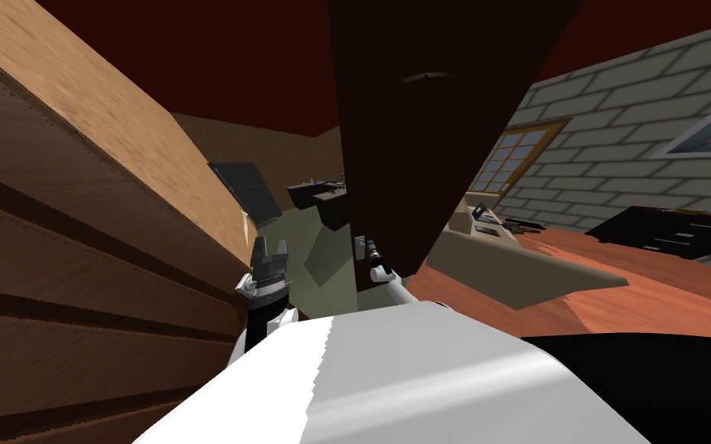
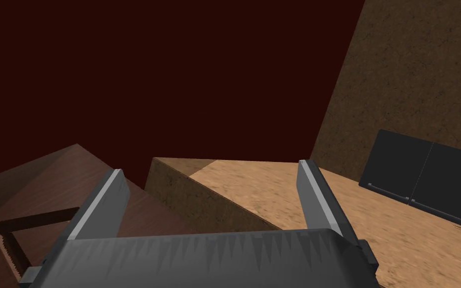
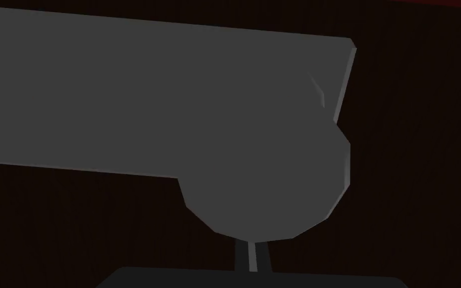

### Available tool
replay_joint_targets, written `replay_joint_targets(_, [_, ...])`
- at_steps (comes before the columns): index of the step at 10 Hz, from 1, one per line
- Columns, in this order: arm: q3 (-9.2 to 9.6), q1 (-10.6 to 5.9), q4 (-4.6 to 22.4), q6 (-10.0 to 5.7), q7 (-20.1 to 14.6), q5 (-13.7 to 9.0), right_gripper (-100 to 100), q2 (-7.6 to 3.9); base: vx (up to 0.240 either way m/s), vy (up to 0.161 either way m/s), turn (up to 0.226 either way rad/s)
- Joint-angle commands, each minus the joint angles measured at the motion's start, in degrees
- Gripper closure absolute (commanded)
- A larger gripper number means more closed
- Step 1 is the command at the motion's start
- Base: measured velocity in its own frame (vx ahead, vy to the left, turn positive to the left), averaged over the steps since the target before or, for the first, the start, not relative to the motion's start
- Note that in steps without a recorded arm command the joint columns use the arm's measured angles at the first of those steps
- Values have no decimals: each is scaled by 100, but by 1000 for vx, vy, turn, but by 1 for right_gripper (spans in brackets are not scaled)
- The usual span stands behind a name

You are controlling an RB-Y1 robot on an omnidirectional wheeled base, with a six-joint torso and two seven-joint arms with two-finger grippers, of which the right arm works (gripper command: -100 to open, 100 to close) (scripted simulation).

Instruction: Push the door open

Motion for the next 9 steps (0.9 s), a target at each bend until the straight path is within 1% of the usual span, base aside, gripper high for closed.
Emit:
replay_joint_targets(1, [25, 9, -23, 27, 5, -16, -100, -127, -73, -41, -14])
replay_joint_targets(3, [43, 15, -41, 46, 8, -29, -100, -162, -195, -53, -9])
replay_joint_targets(4, [57, 20, -53, 61, 10, -38, -100, -161, -186, -36, -6])
replay_joint_targets(5, [71, 25, -67, 76, 13, -47, -100, -137, -210, -29, -14])
replay_joint_targets(6, [85, 30, -80, 91, 15, -56, -100, -91, -201, -16, -14])
replay_joint_targets(7, [104, 37, -98, 112, 19, -70, -100, 13, -243, -33, -21])
replay_joint_targets(8, [120, 43, -114, 130, 22, -80, -100, 144, -244, -14, -15])
replay_joint_targets(9, [129, 46, -122, 139, 24, -86, -100, 230, -194, 58, -12])
